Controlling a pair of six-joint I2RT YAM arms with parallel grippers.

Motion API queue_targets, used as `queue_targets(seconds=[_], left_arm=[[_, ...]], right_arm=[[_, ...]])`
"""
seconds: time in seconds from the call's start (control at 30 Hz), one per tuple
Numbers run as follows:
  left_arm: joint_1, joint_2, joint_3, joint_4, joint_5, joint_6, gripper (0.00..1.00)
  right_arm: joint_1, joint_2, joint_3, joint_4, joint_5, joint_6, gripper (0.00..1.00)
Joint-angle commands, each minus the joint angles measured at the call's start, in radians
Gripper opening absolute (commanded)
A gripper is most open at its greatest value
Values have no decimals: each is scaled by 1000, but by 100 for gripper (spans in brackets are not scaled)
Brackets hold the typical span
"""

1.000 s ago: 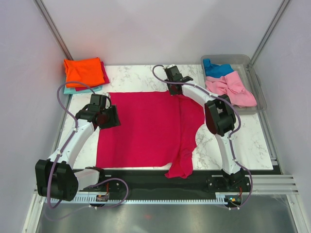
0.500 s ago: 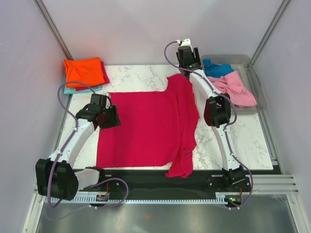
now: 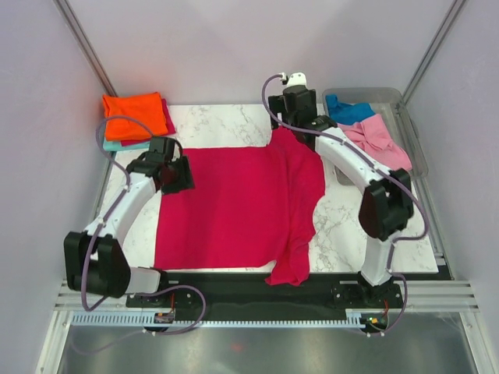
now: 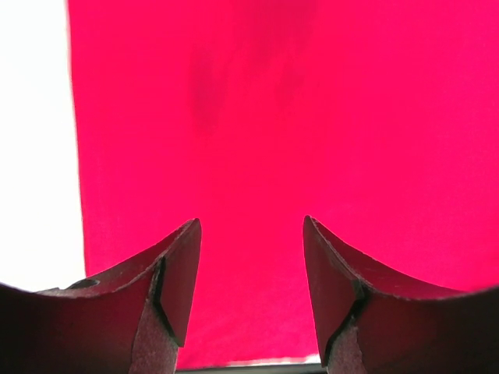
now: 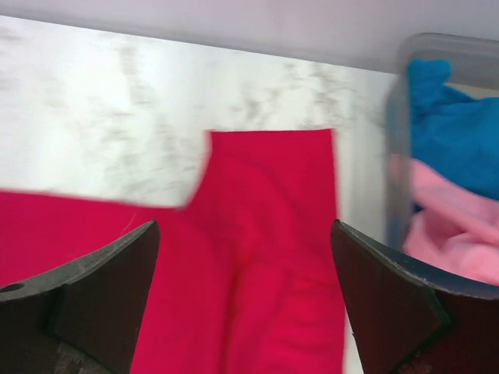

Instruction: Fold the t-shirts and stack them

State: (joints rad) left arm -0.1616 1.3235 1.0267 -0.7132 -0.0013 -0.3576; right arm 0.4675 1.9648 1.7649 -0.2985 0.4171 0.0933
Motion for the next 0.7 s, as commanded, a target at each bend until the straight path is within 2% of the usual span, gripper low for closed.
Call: queue_targets(seconds=[0.0,0.07,0.13,0.23,0.27,0.43,0.67], left_arm=[[-1,106,139,24,-107,-40,63],[11,235,227,17,-155,-27,64],[45,322,289,12,-143,-38,64],[68,489,422,12,-131,-27,63],[71,575,484,6,-121,-26,64],[99,752,596,6,-106,-41,63],[142,948,740,-72,-258,-49,62]], right_arm=[[19,-104,-158,15,-196,199,98],[19,-116,-249,16,-230,233,98],[17,-104,-290,15,-247,253,98],[16,-71,-301,12,-241,260,98],[17,-57,-298,6,-232,269,98],[7,67,-228,-30,-207,266,98],[-52,235,-144,-62,-228,324,98]])
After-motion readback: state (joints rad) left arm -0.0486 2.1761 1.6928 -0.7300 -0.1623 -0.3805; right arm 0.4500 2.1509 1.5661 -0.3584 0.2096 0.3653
